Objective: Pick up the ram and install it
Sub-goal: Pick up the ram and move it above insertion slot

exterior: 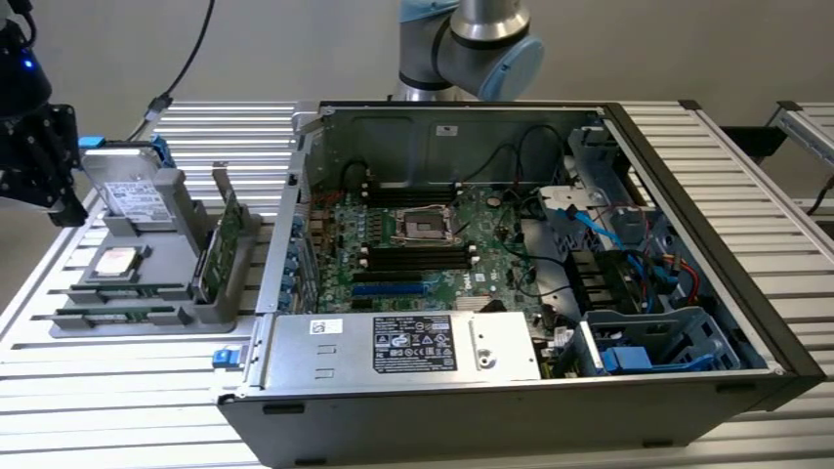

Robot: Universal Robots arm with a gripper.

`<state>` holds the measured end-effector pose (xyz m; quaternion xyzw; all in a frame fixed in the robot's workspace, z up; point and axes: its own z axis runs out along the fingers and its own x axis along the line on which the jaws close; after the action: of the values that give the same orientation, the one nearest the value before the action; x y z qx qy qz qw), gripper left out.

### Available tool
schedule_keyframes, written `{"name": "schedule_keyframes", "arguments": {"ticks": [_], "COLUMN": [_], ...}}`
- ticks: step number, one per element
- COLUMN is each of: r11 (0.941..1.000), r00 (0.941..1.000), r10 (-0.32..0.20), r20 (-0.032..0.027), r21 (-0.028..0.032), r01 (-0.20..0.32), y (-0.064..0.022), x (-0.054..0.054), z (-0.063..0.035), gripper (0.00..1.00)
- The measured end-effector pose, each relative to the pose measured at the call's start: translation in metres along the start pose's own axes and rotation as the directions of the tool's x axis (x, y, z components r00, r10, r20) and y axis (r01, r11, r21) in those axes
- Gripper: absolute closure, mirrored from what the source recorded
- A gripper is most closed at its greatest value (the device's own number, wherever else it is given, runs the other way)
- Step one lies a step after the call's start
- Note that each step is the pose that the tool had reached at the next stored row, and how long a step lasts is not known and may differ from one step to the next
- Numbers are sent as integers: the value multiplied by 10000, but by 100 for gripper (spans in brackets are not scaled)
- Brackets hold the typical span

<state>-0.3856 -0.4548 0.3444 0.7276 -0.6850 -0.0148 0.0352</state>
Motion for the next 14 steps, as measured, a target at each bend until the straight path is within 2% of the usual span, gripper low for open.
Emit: {"name": "schedule_keyframes", "arguments": {"ticks": [2, 5, 6, 14], "r11": [10000, 10000, 10000, 10000], "r00": [10000, 10000, 10000, 10000], "r10": [0, 2, 2, -12], "r20": [1, 1, 1, -3], "r21": [1, 31, 40, 50], "r01": [0, -2, -2, 12], "y": [0, 0, 0, 9], "x": [0, -1, -2, -6], "z": [0, 16, 34, 180], "gripper": [76, 70, 64, 64]}}
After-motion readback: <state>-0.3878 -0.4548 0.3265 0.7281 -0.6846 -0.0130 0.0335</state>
